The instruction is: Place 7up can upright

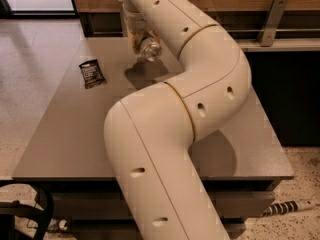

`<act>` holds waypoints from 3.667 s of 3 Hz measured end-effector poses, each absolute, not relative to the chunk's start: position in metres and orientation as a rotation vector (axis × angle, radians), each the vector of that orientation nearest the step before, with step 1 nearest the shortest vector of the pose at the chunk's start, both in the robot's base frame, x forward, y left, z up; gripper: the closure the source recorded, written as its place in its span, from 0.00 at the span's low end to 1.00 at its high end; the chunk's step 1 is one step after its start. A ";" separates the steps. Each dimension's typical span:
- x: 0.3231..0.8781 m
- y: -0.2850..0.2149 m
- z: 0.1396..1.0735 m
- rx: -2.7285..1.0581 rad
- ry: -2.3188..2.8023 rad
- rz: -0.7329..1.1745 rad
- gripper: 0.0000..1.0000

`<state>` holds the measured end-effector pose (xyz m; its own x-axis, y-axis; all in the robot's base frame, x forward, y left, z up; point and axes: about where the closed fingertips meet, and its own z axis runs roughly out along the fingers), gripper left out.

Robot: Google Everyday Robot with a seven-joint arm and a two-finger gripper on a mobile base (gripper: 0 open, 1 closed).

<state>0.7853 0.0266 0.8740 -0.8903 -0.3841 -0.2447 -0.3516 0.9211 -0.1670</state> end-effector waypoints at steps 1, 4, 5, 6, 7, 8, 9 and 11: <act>0.776 0.018 0.874 -0.521 2.827 -0.182 1.00; 0.748 -0.021 0.899 -0.659 2.657 0.148 1.00; 0.741 -0.031 0.903 -0.712 2.578 0.269 1.00; 0.745 -0.033 0.904 -0.779 2.472 0.369 1.00; 0.755 -0.030 0.910 -0.870 2.345 0.427 1.00; 0.763 -0.026 0.917 -0.958 2.222 0.452 1.00; 0.765 -0.023 0.922 -1.056 2.074 0.453 1.00; 0.764 -0.024 0.923 -1.036 2.022 0.479 1.00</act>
Offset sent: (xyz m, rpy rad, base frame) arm -0.0474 -0.0437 0.0147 0.0906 -0.0140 0.0225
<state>0.7635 -0.0235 0.9226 -0.3474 -0.5027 -0.7916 -0.8043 0.5938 -0.0240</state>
